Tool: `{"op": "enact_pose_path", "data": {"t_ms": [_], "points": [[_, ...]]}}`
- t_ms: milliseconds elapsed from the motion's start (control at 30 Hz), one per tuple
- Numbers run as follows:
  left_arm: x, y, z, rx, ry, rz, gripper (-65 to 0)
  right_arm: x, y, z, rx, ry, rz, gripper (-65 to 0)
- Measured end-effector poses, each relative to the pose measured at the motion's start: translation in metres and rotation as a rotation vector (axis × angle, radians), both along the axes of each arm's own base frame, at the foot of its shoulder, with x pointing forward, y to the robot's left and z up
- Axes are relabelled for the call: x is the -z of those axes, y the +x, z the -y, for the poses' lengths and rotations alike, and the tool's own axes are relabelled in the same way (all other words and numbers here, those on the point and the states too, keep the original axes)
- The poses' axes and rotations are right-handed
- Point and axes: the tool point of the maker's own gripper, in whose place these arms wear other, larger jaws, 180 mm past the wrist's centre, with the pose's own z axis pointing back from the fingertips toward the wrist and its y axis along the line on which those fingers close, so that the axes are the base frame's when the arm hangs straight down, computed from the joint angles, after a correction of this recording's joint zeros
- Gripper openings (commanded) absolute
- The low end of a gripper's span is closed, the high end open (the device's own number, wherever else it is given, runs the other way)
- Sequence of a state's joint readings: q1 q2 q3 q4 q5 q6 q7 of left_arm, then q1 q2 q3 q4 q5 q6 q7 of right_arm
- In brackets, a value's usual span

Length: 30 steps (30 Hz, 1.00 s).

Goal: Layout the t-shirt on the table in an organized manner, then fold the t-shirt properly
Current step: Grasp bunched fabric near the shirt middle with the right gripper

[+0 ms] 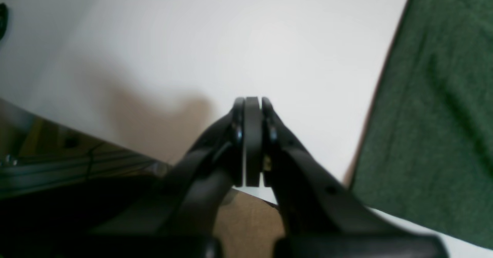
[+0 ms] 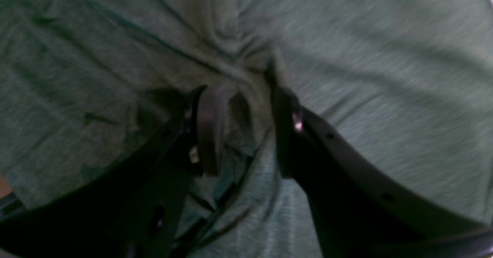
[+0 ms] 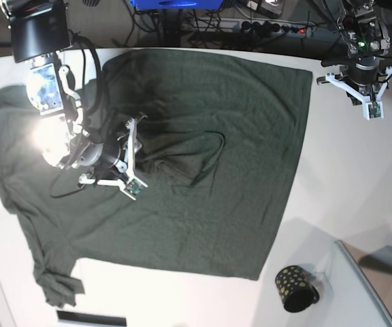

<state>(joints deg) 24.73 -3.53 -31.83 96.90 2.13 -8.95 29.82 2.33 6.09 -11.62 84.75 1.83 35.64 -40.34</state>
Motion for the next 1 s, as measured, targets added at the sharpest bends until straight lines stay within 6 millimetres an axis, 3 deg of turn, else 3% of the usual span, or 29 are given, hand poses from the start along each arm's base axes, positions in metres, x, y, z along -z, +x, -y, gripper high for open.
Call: {"op": "enact_pose_path", "data": {"t_ms": [167,333,533,700,1000], "points": [[-0.002,0.006,0.002,0.001,-0.006,0.02,-65.0,0.01,-0.006,0.015,0.02,-0.029,-0.023,-44.7],[0.0,0.001,0.001,-0.001,-0.004,0.006,-65.0,0.019,-0.01,0.003,0.02,0.026,-0.04,-44.7],[0.006,-0.003,-0.001,-0.008,-0.01,-0.012,-65.0,0.042,-0.019,0.022,0.064,0.004,-0.107,-44.7],[0.007,-0.004,-0.002,-0.009,-0.007,-0.017,-65.0,0.04,-0.011,0.04,0.122,0.005,-0.099,-44.7],[0.007,-0.005,-0.002,-0.009,-0.008,-0.018,-65.0,0.04,-0.01,0.047,0.121,-0.011,-0.096,-44.9]]}}
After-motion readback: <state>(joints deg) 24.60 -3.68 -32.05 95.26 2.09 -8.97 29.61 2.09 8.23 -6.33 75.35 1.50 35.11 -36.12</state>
